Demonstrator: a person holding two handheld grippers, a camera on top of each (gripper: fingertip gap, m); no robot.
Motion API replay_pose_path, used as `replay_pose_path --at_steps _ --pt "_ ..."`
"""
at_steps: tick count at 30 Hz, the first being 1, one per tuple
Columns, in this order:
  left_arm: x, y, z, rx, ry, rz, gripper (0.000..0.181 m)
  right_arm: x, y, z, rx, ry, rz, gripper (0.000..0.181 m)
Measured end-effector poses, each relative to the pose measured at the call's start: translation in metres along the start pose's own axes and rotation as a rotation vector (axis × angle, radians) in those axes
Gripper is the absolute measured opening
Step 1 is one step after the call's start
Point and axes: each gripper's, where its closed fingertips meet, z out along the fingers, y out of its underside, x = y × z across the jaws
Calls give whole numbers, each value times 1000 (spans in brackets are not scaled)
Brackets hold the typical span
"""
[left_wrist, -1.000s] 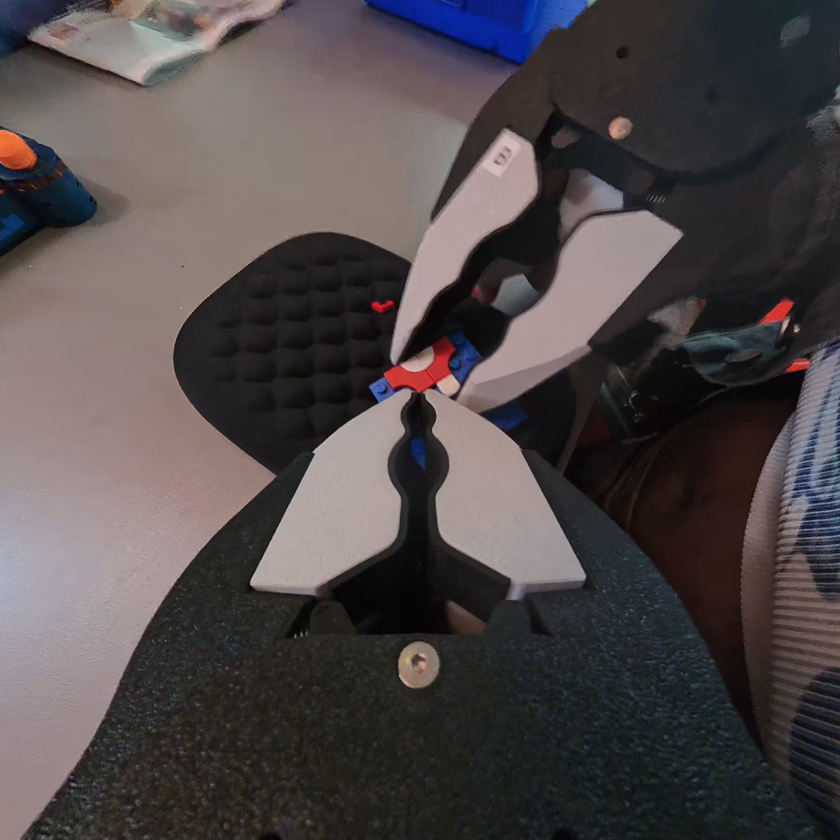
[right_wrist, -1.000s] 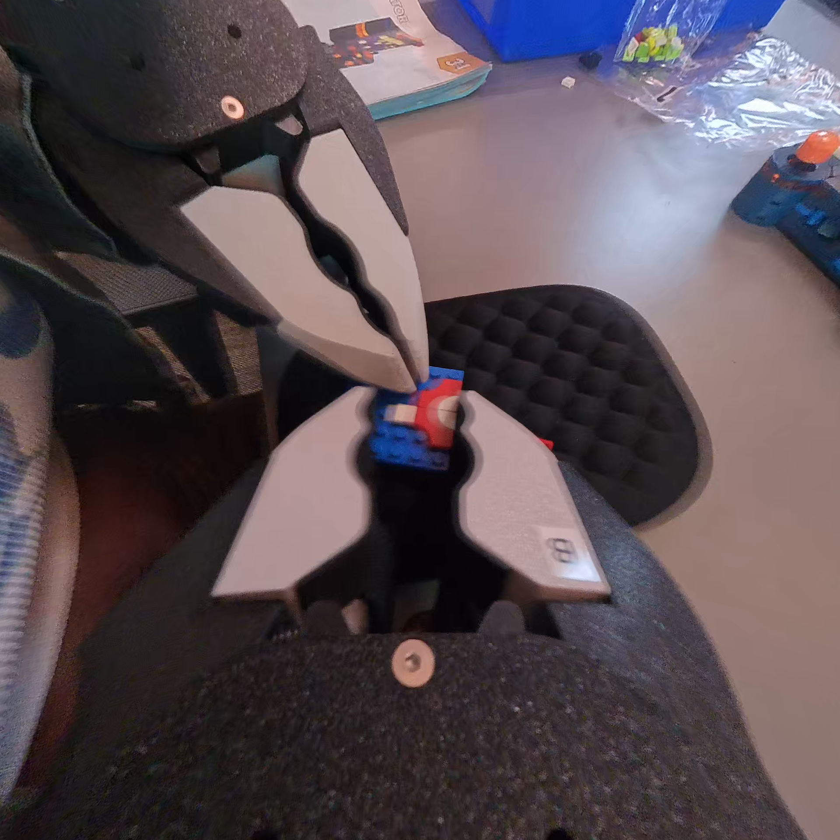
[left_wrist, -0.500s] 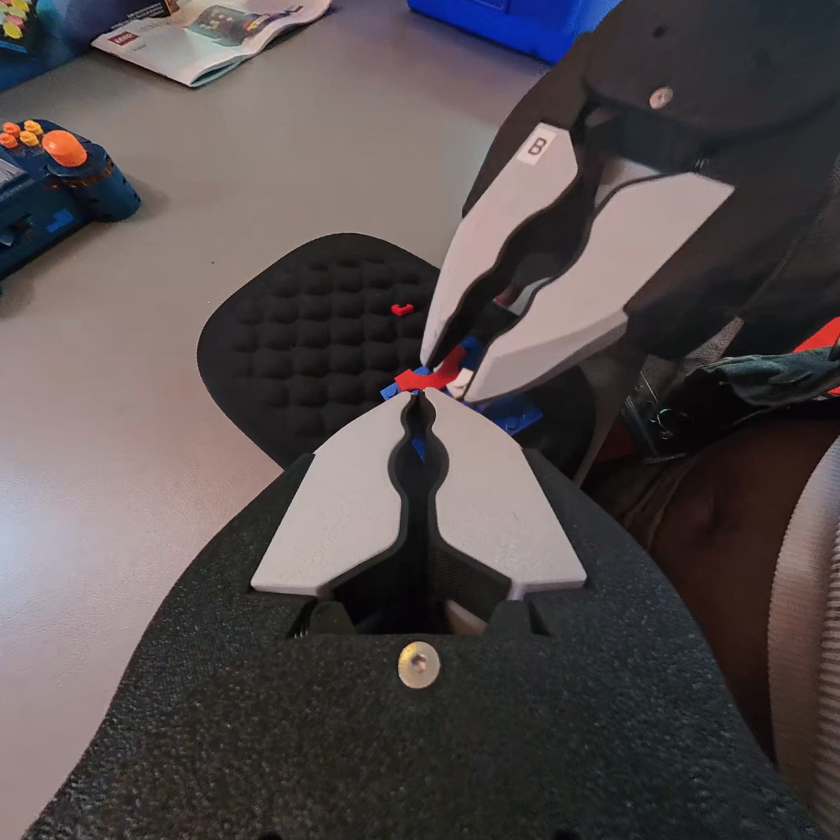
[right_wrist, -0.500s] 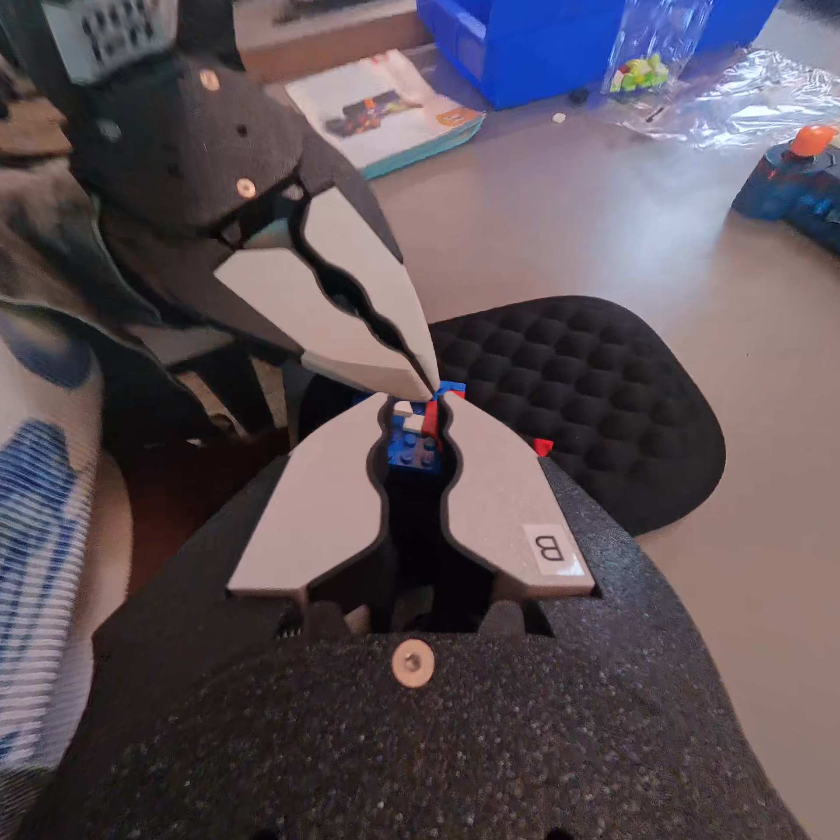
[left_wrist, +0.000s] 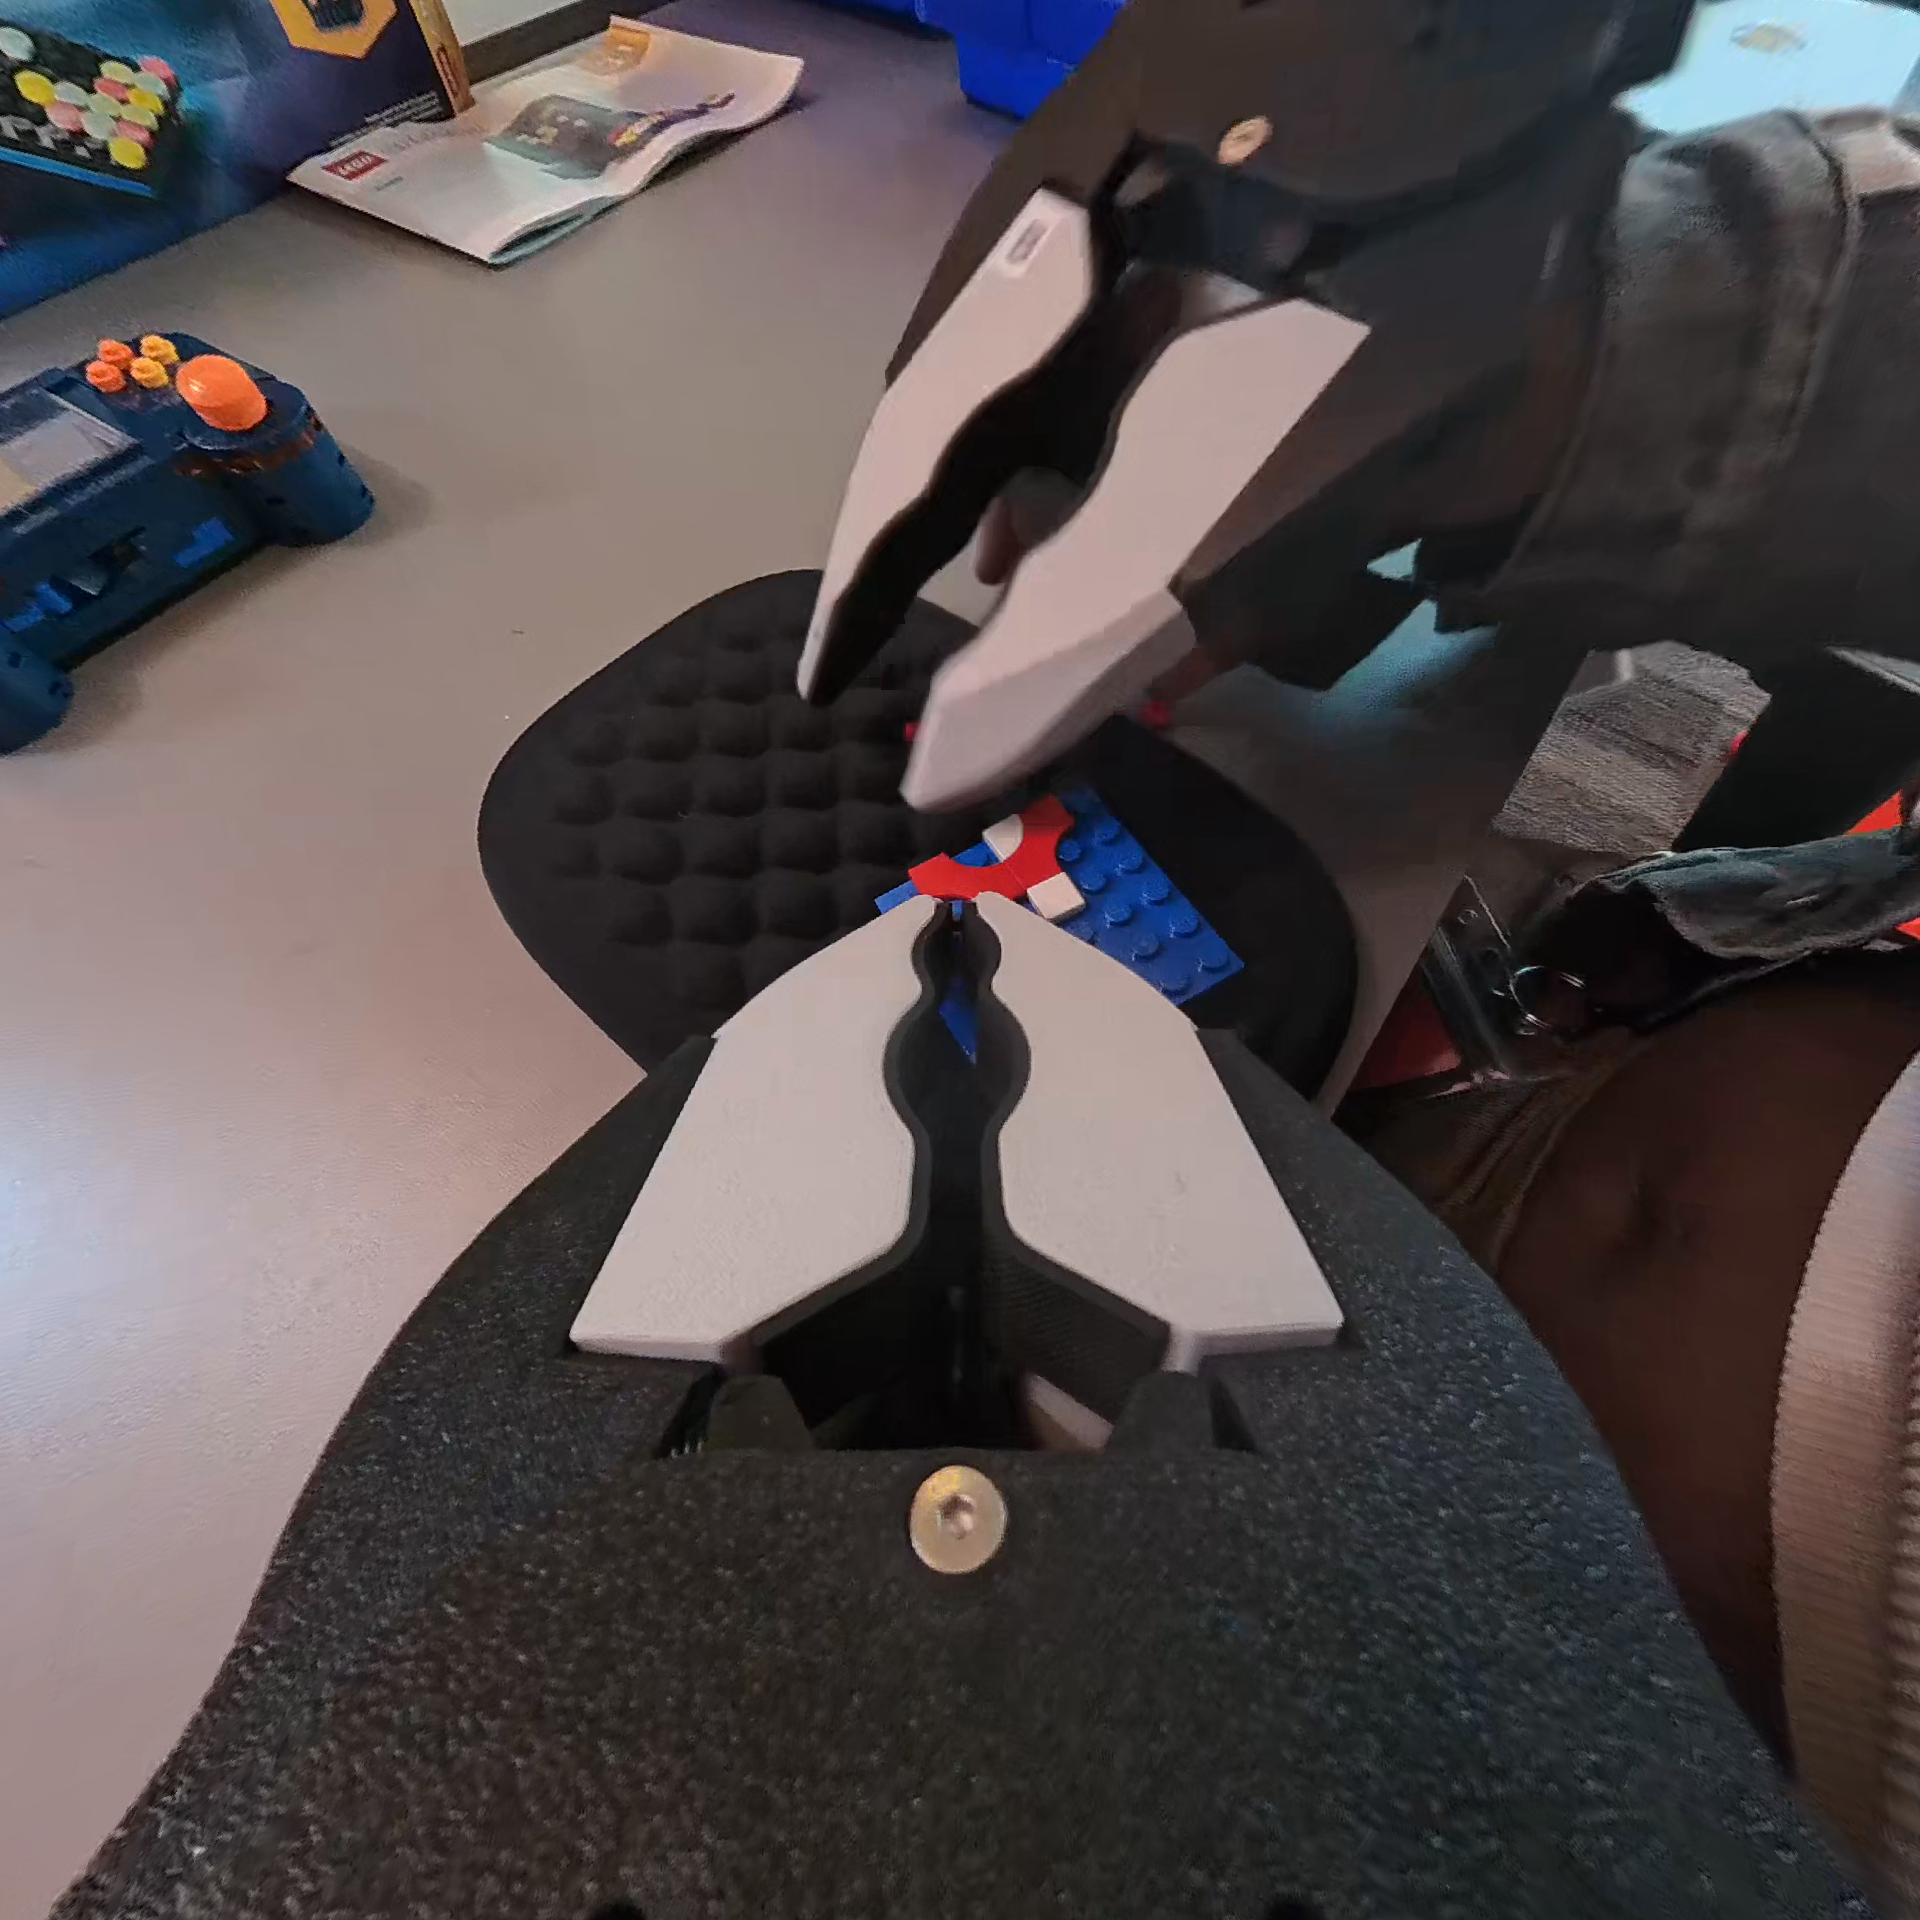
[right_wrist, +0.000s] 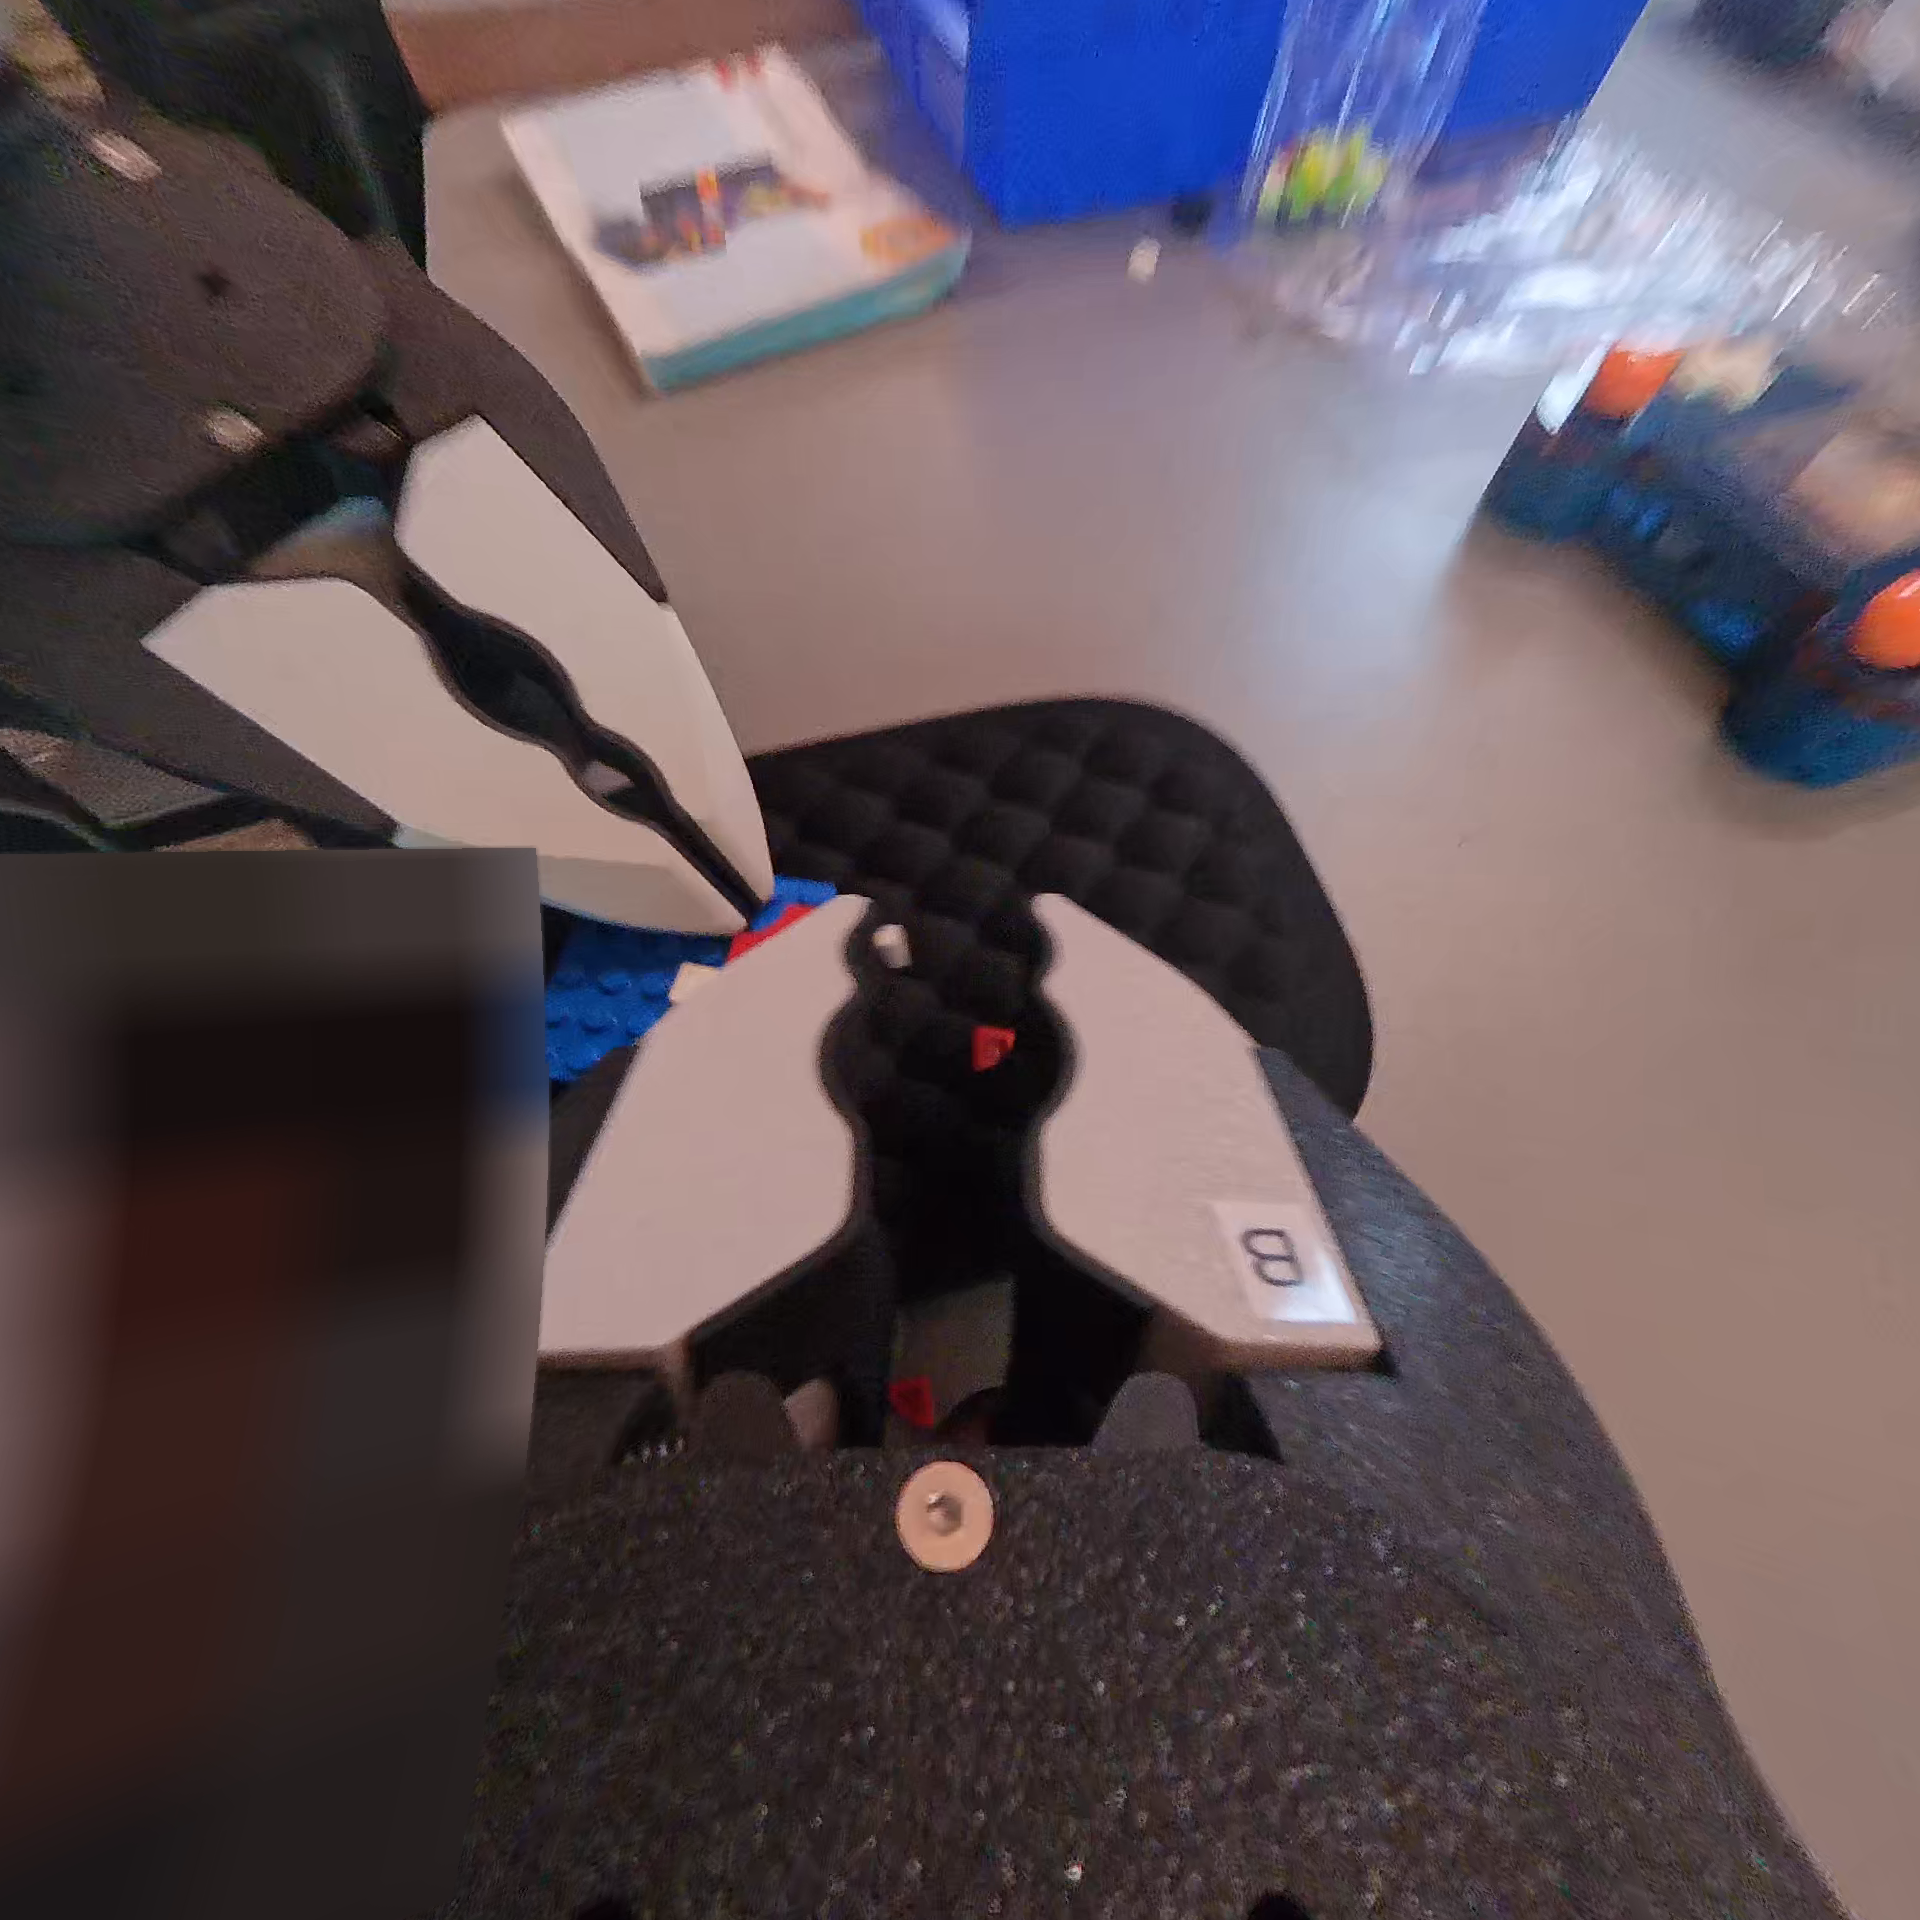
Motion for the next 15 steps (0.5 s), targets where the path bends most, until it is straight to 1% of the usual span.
replay_pose_path --at_steps 1,2,3,5,6,8,10,12,13,14,15 --pt "0 0 0 3 -9 8 2 -1 8 3 -68 -43 53 47" --pt "0 0 -1 5 -18 16 2 -4 11 3 -95 -84 115 52" --pt "-1 -1 -1 10 -30 20 4 -12 5 1 -60 -140 152 55" --pt "-4 -3 -4 16 -39 11 6 -26 -8 -7 14 -219 185 46" --pt "-6 -6 -8 28 -47 -5 6 -31 -9 -9 16 -237 183 47" --pt "-3 -13 -16 47 9 -34 6 -39 -3 -7 -24 -249 158 47" --pt "0 -11 -20 20 46 -39 5 -45 0 -2 -34 -262 155 47" --pt "-2 1 -17 -46 35 -14 1 -50 4 4 -49 -276 158 49" --pt "-2 7 -14 -67 28 -7 0 -50 7 7 -60 -266 151 45" --pt "2 4 -13 -39 54 -17 0 -47 8 9 -61 -238 136 38" --pt "5 5 -12 -44 71 -38 0 -45 8 9 -53 -217 117 33"
